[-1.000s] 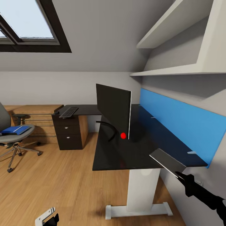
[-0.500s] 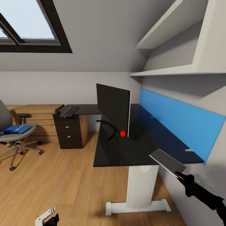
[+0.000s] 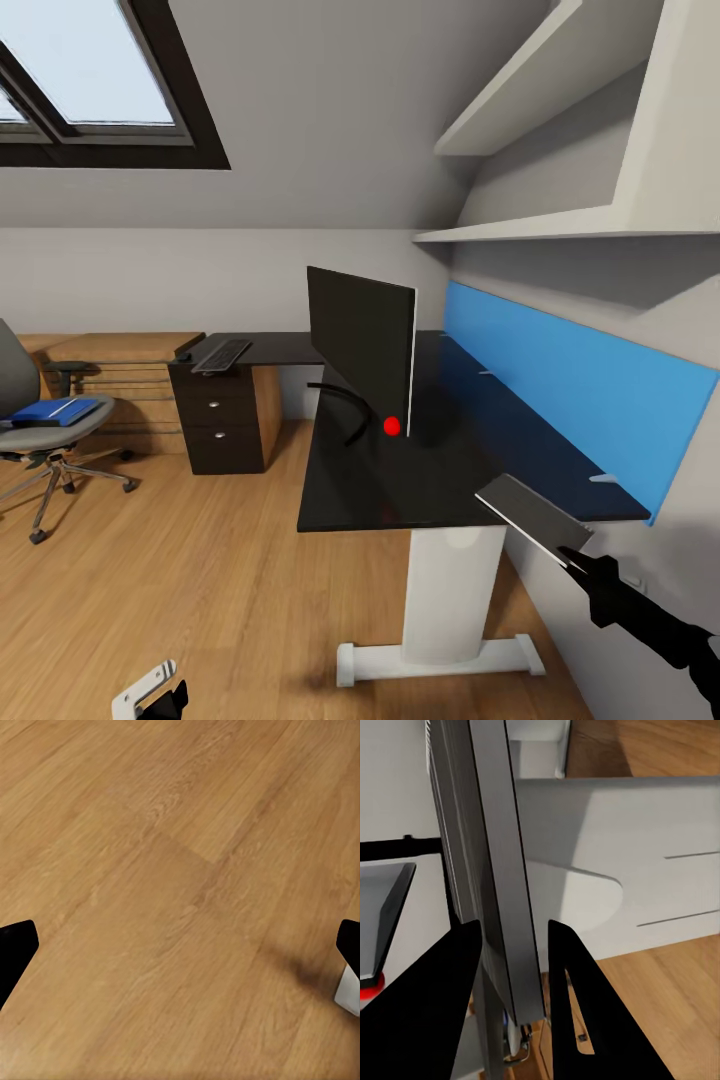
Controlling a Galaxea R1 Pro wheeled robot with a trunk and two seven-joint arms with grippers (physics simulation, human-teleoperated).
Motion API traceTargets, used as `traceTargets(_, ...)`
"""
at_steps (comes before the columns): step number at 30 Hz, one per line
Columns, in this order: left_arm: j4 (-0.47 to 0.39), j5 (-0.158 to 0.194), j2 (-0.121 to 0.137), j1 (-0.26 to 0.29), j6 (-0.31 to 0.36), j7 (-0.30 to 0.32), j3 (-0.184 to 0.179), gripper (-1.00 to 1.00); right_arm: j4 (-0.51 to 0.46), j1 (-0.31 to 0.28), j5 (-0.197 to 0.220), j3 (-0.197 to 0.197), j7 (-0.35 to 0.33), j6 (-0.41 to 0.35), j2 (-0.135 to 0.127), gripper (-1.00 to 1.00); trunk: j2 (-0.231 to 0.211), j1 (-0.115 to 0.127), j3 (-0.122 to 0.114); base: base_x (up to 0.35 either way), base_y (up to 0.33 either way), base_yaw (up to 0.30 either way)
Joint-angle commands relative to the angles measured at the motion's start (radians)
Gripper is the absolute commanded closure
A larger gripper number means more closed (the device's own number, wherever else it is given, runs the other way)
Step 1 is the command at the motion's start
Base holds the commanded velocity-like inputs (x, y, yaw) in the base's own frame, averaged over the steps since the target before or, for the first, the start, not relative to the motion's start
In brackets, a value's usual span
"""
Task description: In the bedroom, organize the workspace by keeping the computer under the desk, ensuring the monitor is on the desk, placing the keyboard on the desk next to the monitor, placing the mouse on the desk next to the keyboard, moving the folder from the swivel chair onto the desk next to the mouse, stacking the notebook on top of the folder with the pen on top of the notebook, and positioning the swivel chair next to the desk.
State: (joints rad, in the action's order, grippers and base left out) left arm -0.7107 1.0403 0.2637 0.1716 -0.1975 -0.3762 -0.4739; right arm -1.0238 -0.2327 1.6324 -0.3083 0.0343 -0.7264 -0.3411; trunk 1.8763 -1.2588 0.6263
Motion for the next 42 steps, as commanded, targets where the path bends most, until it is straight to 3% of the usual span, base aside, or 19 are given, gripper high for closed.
traceTargets(1, -0.001, 0.010, 0.002, 0.001, -0.008, -0.006, -0.008, -1.00, -0.001, 0.000, -0.004, -0.001, 0.004, -0.005, 0.000, 1.00, 0.001, 0.000, 0.001, 0.000, 0.000, 0.000)
traceTargets(8, -0.001, 0.010, 0.002, 0.001, -0.009, -0.006, -0.009, -1.00, -0.008, 0.000, -0.003, 0.000, 0.003, -0.005, 0.001, 1.00, 0.001, 0.000, 0.001, 0.000, 0.000, 0.000)
traceTargets(18, -0.001, 0.012, 0.002, 0.001, -0.008, -0.008, -0.009, -1.00, -0.012, 0.000, -0.003, 0.007, 0.003, -0.005, 0.001, 1.00, -0.069, 0.038, -0.030, 0.000, 0.000, 0.000)
traceTargets(23, -0.001, 0.011, 0.002, 0.001, -0.007, -0.009, -0.009, -1.00, -0.062, 0.000, -0.006, 0.055, 0.003, -0.005, 0.001, 1.00, -0.104, 0.058, -0.046, 0.000, 0.000, 0.000)
traceTargets(25, -0.001, 0.011, -0.001, 0.001, -0.005, -0.008, -0.009, -1.00, -0.088, 0.000, -0.013, 0.098, 0.003, -0.005, 0.001, 1.00, -0.118, 0.065, -0.052, -0.047, 0.000, 0.000)
traceTargets(38, -0.001, 0.010, -0.011, 0.002, -0.005, -0.006, -0.009, -1.00, -0.101, 0.000, -0.031, 0.117, -0.007, -0.007, 0.001, 1.00, -0.209, 0.115, -0.093, -0.269, 0.000, 0.000)
traceTargets(42, -0.001, 0.011, -0.012, 0.002, -0.004, -0.005, -0.008, -1.00, -0.108, 0.000, -0.030, 0.139, -0.009, -0.010, 0.001, 1.00, -0.237, 0.130, -0.105, -0.313, 0.000, 0.000)
